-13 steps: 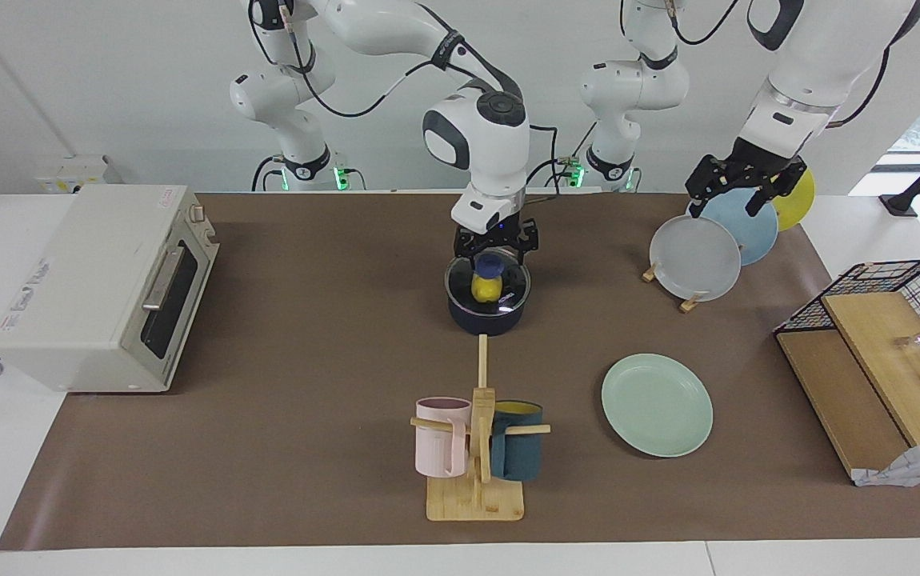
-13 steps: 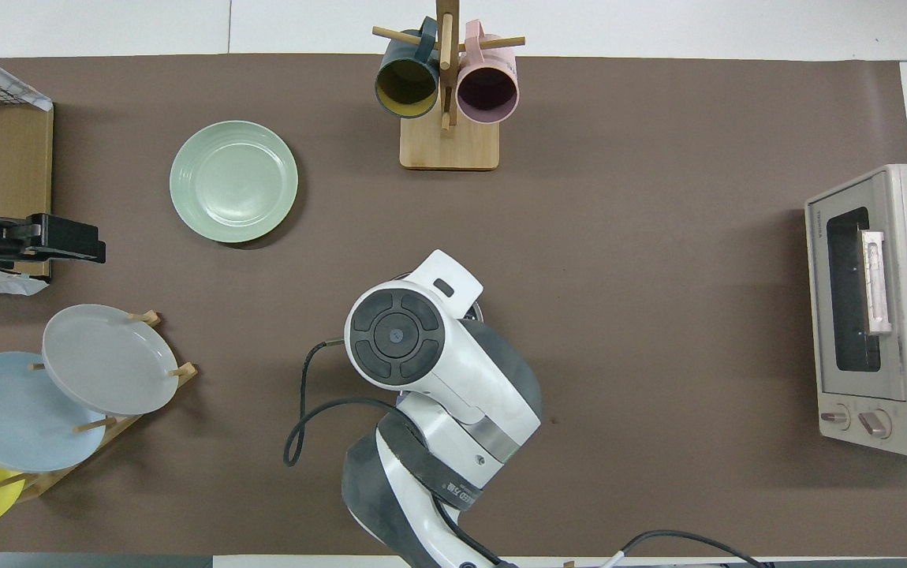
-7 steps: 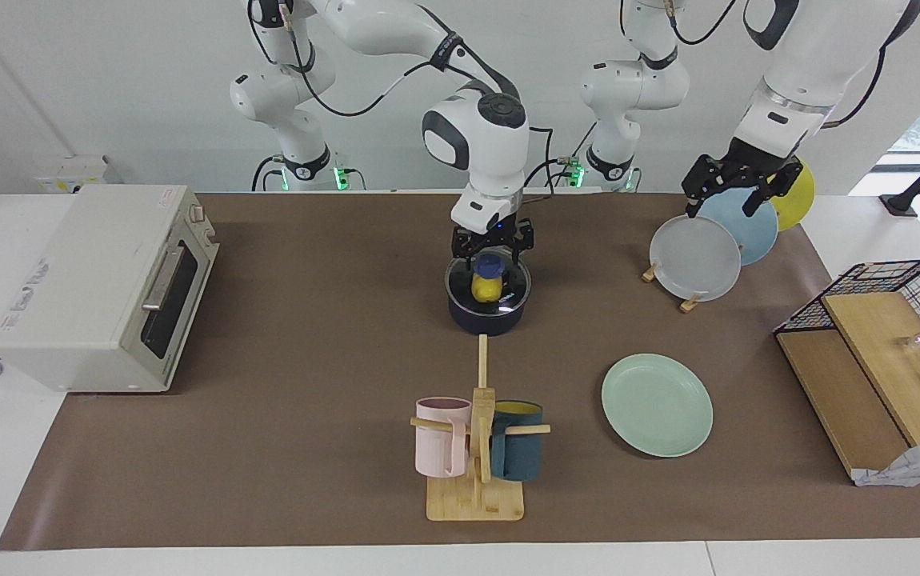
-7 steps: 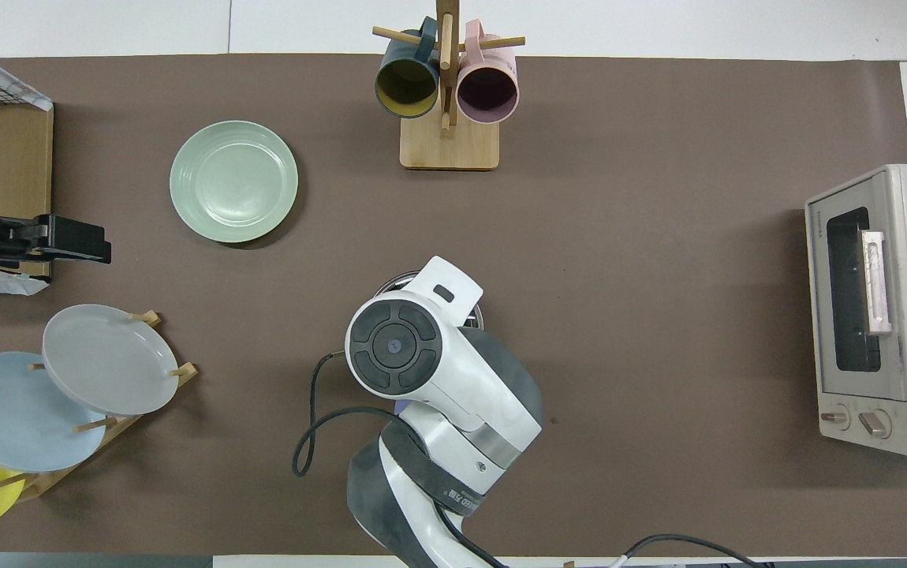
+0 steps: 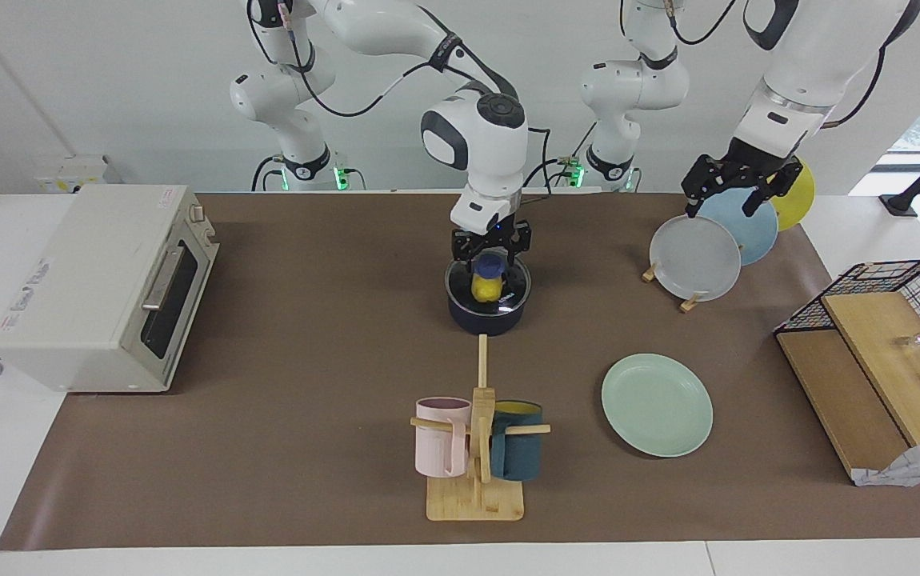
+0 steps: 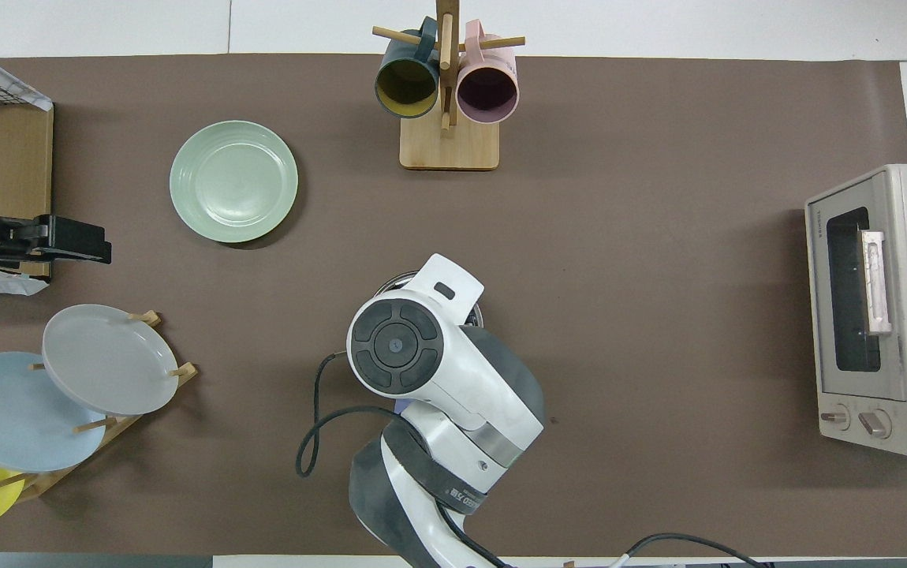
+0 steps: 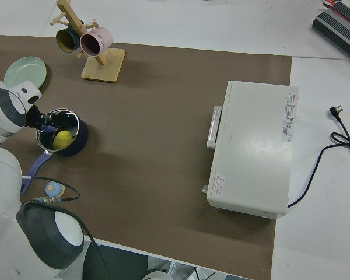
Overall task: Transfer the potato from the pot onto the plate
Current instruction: 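Grasp the blue knob of the glass lid with the right gripper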
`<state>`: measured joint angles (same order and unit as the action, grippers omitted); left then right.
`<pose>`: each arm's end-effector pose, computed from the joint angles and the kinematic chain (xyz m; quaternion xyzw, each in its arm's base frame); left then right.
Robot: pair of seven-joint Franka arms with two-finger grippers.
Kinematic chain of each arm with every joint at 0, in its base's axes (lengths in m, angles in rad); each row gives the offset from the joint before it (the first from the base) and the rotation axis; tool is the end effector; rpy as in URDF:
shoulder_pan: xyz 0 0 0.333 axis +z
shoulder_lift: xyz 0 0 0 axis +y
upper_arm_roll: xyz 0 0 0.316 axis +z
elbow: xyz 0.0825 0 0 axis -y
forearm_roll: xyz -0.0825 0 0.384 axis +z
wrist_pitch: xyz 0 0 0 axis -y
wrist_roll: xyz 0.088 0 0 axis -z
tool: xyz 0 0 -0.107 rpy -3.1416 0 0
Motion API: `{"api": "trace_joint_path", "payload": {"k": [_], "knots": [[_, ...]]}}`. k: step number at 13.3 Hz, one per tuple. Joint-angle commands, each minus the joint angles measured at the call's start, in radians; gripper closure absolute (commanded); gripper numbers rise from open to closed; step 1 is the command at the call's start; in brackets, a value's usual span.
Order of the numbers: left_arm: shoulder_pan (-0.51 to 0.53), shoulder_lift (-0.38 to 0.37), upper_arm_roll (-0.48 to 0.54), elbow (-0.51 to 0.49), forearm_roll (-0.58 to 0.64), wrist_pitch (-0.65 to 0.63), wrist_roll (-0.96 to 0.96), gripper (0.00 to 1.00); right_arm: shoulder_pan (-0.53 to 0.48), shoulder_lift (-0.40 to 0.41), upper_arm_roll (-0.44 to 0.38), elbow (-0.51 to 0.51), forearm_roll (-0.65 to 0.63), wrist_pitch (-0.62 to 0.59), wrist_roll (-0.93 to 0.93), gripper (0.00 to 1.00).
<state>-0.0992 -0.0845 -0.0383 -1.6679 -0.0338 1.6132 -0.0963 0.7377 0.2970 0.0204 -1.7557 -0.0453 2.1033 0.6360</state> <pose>0.5261 -0.0772 0.6282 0.9996 -0.0201 0.0130 0.0169 0.4692 0.4399 0.4038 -0.9970 -0.0714 -0.0302 0.0034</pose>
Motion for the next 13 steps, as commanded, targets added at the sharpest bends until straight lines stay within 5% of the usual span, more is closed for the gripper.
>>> {"api": "trace_joint_path", "payload": {"k": [1,3,7,13], "knots": [[-0.008,-0.02,0.005,-0.019,-0.003,0.008,0.0,0.0,-0.006,-0.024,0.0,-0.028,-0.011,0.014,-0.019,0.59],[-0.008,-0.021,0.003,-0.021,-0.003,0.008,-0.01,0.0,-0.004,-0.022,0.0,-0.022,-0.011,0.009,-0.019,0.82],[-0.01,-0.021,0.003,-0.023,-0.003,0.011,-0.005,0.0,-0.046,-0.033,-0.004,0.056,-0.011,-0.095,-0.071,1.0],[-0.075,-0.02,0.0,-0.023,-0.003,0.033,-0.014,0.0,-0.303,-0.087,-0.004,0.041,0.005,-0.18,-0.41,1.0]]}}
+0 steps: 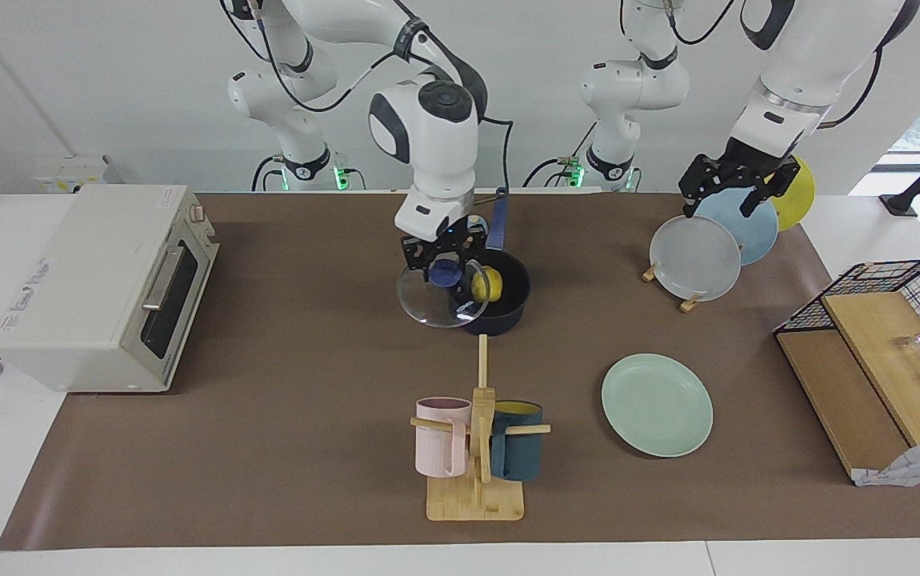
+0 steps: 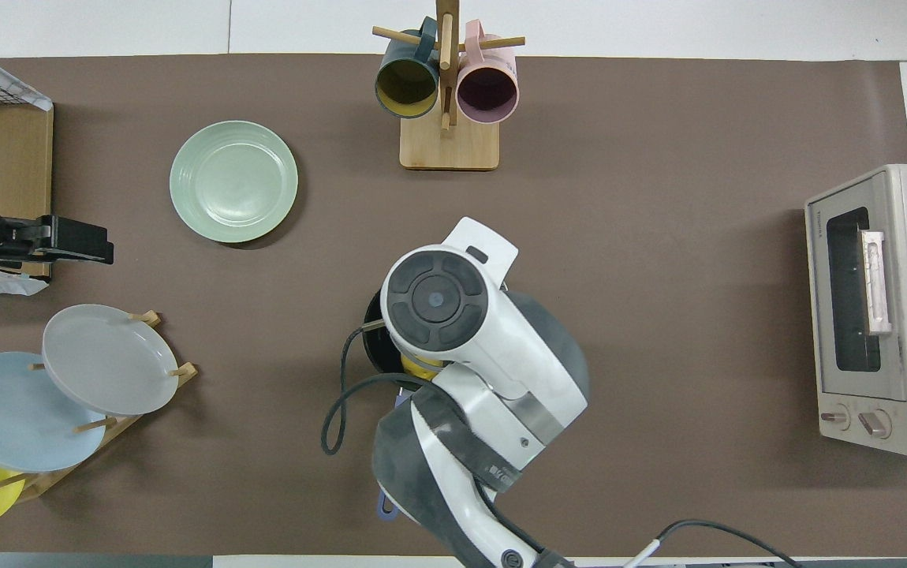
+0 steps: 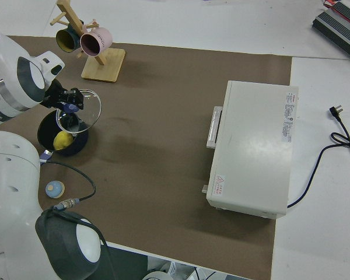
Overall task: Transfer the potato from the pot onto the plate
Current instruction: 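Lift the lid with the right gripper while the left gripper reaches the pot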
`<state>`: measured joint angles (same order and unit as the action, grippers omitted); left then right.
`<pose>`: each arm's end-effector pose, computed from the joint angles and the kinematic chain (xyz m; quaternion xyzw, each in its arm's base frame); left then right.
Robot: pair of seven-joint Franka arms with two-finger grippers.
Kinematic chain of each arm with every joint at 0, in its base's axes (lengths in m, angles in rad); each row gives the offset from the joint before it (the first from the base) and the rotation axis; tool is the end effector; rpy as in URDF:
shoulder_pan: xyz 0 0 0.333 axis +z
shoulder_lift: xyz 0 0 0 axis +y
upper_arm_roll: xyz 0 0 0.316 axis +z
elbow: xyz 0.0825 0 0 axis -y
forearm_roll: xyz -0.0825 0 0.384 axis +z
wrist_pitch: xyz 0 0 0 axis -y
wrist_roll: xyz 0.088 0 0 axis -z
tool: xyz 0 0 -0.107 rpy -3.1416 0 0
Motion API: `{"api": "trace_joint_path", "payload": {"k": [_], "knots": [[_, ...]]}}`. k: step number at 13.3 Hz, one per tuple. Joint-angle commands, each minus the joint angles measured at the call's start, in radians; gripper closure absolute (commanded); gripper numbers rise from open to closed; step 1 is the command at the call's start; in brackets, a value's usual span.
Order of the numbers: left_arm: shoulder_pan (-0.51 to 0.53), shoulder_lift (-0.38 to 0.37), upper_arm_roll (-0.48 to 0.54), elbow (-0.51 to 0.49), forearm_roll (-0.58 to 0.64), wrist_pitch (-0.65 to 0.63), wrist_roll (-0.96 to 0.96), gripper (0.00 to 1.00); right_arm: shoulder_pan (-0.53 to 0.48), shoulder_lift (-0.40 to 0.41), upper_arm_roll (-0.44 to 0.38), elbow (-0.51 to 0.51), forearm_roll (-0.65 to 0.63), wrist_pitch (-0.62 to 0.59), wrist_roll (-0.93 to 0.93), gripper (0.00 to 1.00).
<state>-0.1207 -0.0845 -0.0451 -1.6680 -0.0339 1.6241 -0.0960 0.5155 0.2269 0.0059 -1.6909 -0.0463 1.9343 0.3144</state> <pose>0.5248 -0.0924 0.6291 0.9991 -0.0343 0.0181 0.0176 0.5484 0.3110 0.4639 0.9935 0.1112 0.0161 0.0159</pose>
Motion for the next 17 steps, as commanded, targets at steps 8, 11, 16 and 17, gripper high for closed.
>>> {"api": "trace_joint_path", "payload": {"k": [8,11,16,17], "knots": [[-0.282,-0.017,0.005,-0.085,-0.014,0.078,-0.192,0.0,-0.426,-0.101,0.011,-0.291,0.01,0.086,-0.455,1.0],[-0.373,-0.008,0.005,-0.148,-0.014,0.143,-0.307,0.0,-0.479,-0.132,0.009,-0.422,0.01,0.228,-0.529,1.0],[-0.525,0.079,0.005,-0.269,-0.014,0.39,-0.532,0.0,-0.517,-0.103,0.009,-0.475,0.01,0.377,-0.567,1.0],[-0.548,0.113,0.005,-0.272,-0.014,0.443,-0.577,0.0,-0.523,-0.097,0.008,-0.474,0.01,0.393,-0.587,1.0]]}}
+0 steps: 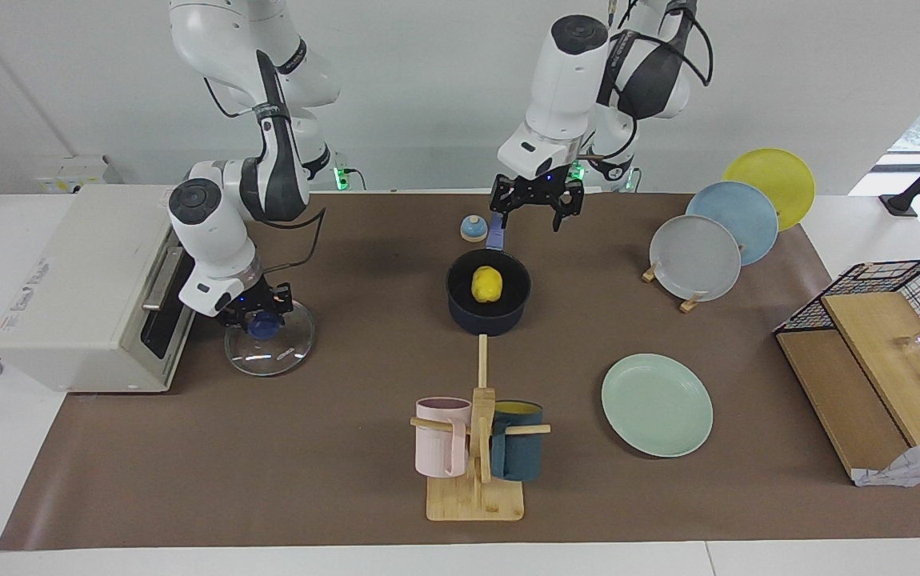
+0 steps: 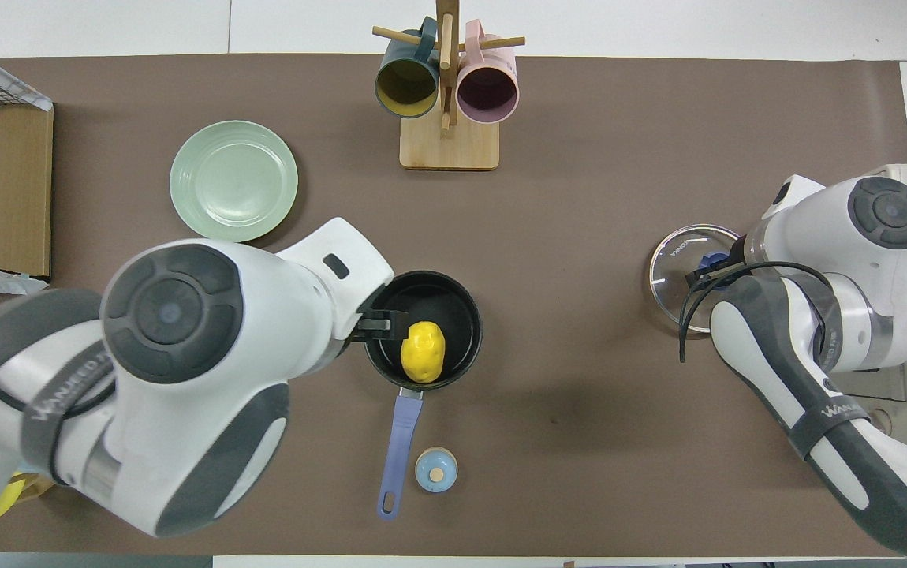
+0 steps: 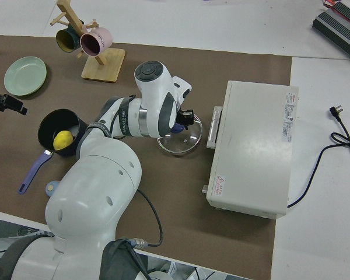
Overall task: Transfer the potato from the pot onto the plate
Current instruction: 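Set the lid down with the right gripper while the left gripper grasps the potato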
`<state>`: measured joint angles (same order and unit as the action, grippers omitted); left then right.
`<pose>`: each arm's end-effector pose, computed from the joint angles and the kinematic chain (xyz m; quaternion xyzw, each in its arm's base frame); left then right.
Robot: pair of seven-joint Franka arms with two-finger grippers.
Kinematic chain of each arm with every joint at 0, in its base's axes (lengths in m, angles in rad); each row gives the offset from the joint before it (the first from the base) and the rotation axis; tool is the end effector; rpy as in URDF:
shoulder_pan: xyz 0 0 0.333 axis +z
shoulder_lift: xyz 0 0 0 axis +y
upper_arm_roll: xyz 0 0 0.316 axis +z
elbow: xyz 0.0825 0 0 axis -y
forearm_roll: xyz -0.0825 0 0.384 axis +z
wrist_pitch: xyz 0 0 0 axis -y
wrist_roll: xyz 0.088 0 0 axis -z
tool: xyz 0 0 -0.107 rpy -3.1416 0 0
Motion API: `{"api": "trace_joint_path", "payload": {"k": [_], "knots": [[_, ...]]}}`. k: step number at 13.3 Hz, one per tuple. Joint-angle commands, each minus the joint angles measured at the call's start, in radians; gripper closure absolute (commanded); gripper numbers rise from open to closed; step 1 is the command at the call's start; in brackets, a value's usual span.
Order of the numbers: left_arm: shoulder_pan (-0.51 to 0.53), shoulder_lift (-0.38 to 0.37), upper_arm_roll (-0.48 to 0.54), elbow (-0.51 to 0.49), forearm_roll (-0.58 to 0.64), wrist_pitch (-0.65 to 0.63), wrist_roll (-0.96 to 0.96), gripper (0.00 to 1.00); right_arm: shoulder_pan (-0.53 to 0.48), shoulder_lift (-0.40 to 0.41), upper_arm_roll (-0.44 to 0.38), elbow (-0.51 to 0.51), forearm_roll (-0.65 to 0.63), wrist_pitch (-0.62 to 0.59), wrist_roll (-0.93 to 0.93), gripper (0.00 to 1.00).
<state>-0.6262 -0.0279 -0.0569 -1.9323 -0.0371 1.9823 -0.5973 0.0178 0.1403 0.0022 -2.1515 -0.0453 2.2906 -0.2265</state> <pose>0.4324 -0.3552 0.5036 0.9985 -0.0361 0.0214 0.0365 0.5566 0.0101 0.3357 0.9903 0.1377 -0.0023 0.0167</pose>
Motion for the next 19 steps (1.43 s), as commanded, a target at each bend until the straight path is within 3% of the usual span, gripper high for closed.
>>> {"api": "trace_joint_path", "payload": {"k": [1,3,6,7,8,9,15,19], "knots": [[-0.046,0.09,0.017,-0.008,-0.01,0.131,-0.085,0.0,-0.029,0.005,0.013,-0.01,0.008,0.044,-0.051,1.0],[-0.07,0.141,0.017,-0.008,-0.01,0.187,-0.11,0.0,-0.045,0.038,0.013,-0.007,0.007,0.09,-0.079,1.0],[-0.099,0.14,0.017,-0.065,-0.01,0.191,-0.13,0.0,-0.05,0.039,0.013,-0.01,0.008,0.079,-0.088,0.98],[-0.105,0.14,0.017,-0.089,-0.01,0.205,-0.157,0.0,-0.049,0.039,0.013,-0.01,0.008,0.078,-0.088,0.72],[-0.109,0.143,0.017,-0.108,-0.01,0.243,-0.198,0.0,-0.047,0.039,0.013,-0.011,0.008,0.079,-0.083,0.17],[-0.109,0.143,0.015,-0.126,-0.01,0.265,-0.229,0.0,-0.045,0.039,0.013,-0.011,0.008,0.078,-0.08,0.0],[-0.116,0.148,0.015,-0.177,-0.01,0.3,-0.307,0.0,-0.036,0.035,0.013,0.002,0.008,0.037,-0.077,0.0],[-0.133,0.2,0.017,-0.189,-0.01,0.383,-0.357,0.0,-0.036,0.018,0.016,0.128,0.008,-0.133,-0.077,0.0]]}}
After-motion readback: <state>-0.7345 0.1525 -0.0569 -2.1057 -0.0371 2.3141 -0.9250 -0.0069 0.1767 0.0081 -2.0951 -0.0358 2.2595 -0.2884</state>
